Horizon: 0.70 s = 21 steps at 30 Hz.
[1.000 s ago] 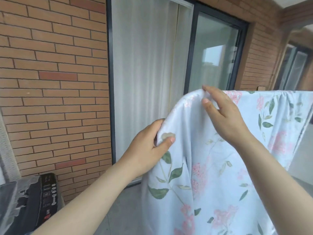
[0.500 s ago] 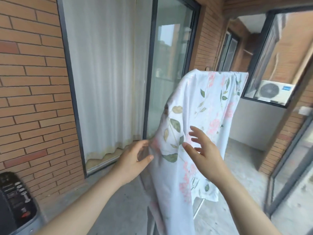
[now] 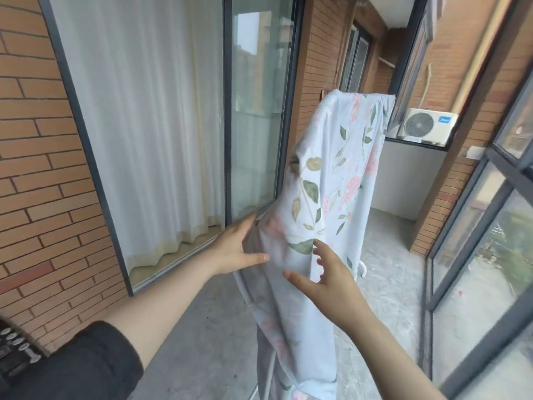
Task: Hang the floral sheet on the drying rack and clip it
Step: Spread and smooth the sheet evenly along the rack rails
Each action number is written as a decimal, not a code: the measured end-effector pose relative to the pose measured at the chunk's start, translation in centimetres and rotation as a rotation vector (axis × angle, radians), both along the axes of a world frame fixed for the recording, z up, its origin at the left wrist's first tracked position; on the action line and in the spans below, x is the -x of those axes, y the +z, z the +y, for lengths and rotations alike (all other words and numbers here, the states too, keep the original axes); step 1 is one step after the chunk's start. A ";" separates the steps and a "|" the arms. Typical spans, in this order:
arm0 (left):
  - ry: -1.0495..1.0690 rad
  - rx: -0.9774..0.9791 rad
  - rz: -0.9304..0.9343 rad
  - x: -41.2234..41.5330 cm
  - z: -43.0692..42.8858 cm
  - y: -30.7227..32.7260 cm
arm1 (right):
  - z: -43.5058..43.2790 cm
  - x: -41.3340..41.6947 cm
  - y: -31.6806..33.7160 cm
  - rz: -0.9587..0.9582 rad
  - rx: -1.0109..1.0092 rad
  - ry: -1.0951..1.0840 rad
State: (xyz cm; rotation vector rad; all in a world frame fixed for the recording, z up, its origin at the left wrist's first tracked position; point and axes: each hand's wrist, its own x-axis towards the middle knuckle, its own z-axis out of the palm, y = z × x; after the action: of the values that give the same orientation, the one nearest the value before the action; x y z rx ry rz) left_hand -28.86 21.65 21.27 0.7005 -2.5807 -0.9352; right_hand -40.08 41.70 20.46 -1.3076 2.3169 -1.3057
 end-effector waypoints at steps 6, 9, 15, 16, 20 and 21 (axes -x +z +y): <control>-0.234 0.061 0.089 -1.3 -1.8 -1.3 | -2.0 -2.5 0.1 0.149 0.067 -0.367; -0.366 -0.121 0.187 -4.1 -0.9 -1.7 | -2.1 -4.5 0.1 0.165 0.110 -0.410; -0.375 -0.184 -0.093 -6.9 -2.3 -3.2 | -1.5 -8.4 0.4 0.124 0.223 -0.463; -0.360 -0.243 -0.191 -7.0 -2.7 -3.9 | -1.1 -8.7 0.5 0.116 0.229 -0.482; -0.368 -0.356 -0.204 -7.0 -1.5 -7.5 | 0.5 -9.3 0.7 0.094 0.263 -0.482; -0.344 -0.332 -0.168 -6.9 -0.8 -8.3 | 0.9 -9.3 0.8 0.085 0.277 -0.481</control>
State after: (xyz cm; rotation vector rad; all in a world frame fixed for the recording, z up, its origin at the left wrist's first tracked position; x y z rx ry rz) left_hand -21.93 20.80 12.99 0.4323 -2.7787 -1.4962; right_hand -30.74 42.56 21.27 -0.9079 2.6965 -1.7964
